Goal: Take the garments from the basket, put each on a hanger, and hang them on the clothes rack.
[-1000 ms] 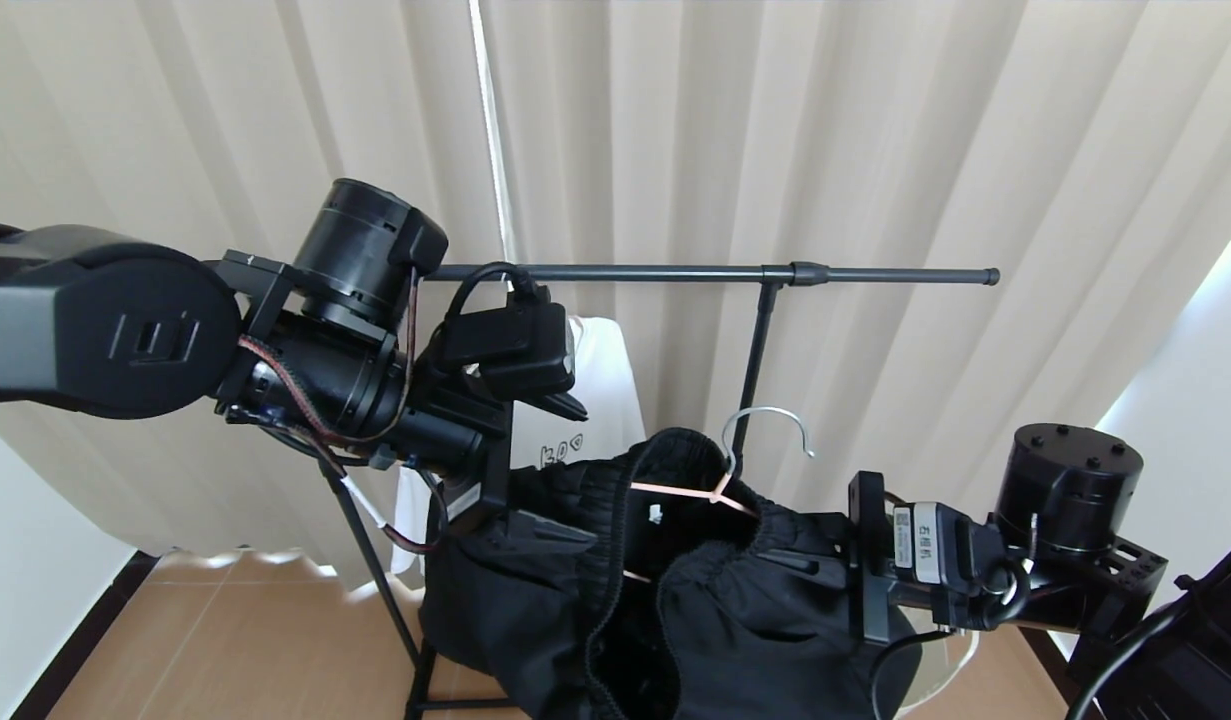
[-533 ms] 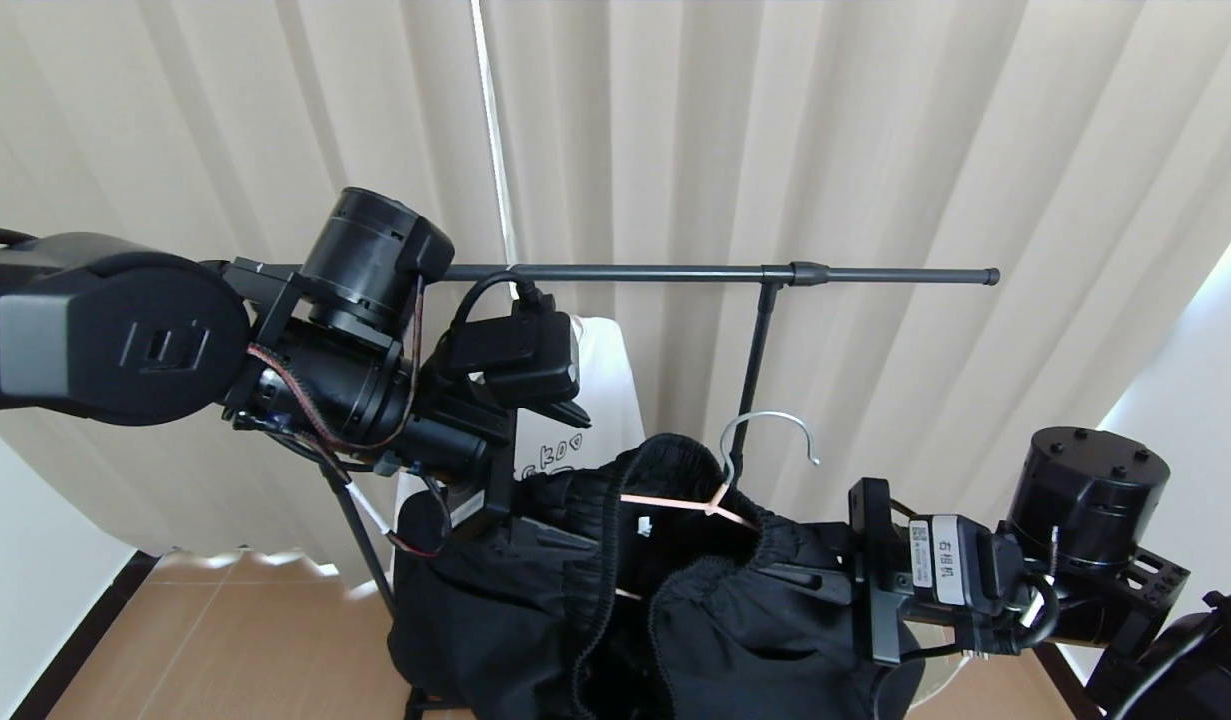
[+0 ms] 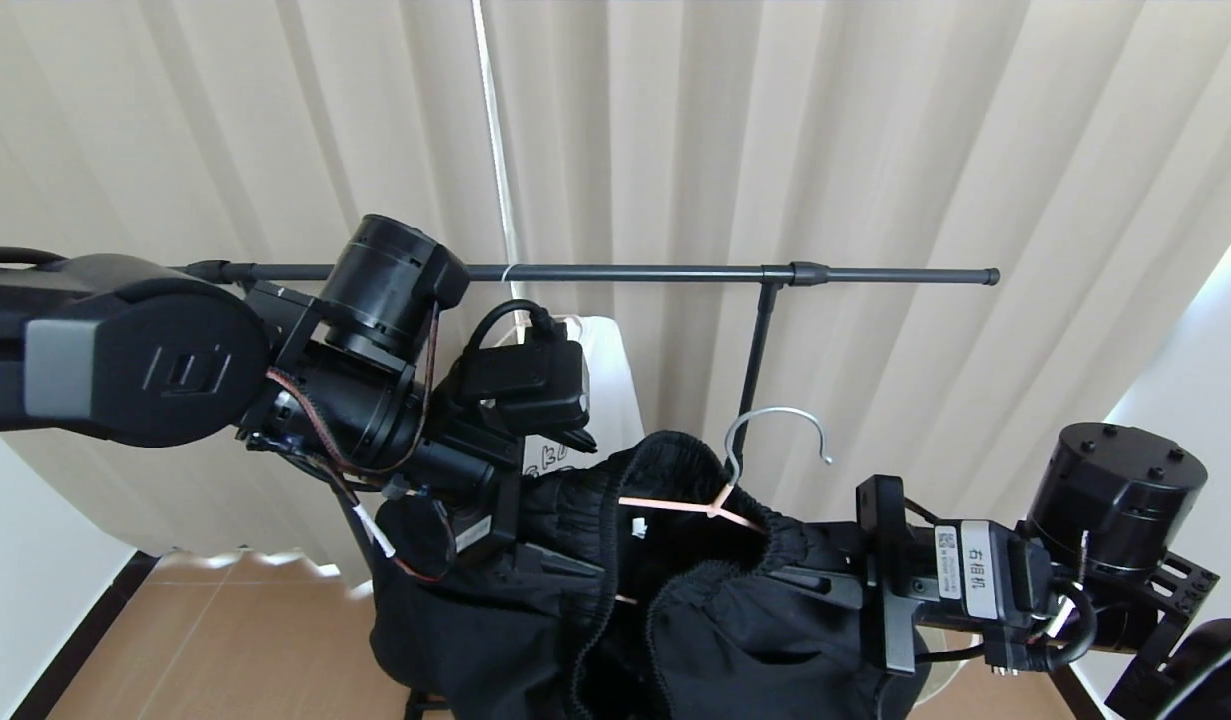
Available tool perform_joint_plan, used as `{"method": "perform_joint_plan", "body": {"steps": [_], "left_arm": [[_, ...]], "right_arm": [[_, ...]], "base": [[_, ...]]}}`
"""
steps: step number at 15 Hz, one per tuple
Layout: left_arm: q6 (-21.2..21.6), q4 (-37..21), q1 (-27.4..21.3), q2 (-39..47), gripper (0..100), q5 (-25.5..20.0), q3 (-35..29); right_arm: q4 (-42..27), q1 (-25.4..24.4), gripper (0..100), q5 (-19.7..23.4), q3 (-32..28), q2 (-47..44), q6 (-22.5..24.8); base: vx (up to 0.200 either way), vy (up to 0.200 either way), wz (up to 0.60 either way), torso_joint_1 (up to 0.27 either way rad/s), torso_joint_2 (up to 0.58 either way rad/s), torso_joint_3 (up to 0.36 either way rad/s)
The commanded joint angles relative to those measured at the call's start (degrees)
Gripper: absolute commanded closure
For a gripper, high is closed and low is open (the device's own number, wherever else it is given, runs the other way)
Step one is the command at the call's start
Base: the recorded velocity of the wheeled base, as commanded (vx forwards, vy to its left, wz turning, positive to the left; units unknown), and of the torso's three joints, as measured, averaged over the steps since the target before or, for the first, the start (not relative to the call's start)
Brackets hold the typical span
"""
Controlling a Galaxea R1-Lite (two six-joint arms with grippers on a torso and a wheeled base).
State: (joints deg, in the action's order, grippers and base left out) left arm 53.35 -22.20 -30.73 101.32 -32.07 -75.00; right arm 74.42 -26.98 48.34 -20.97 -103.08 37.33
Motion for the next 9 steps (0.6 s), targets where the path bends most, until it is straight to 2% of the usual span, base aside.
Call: {"method": "perform_joint_plan", "body": {"steps": [1,9], "left_arm": [[0.00,-0.04,-0.47,0.64,0,-0.01,0.29],[-0.08,-0.04,-1.08,1.34,0,0.08,0.29]], "right_arm": [[0.02,-0.09,100,0.00,0.14,1.04,0.03],[0.02,-0.71,100,-0.17,0.23,1.66,0.03]], "base": [[0.000,0.000,0.00,0.000,0.00,0.000],[0.000,0.000,0.00,0.000,0.00,0.000]]}}
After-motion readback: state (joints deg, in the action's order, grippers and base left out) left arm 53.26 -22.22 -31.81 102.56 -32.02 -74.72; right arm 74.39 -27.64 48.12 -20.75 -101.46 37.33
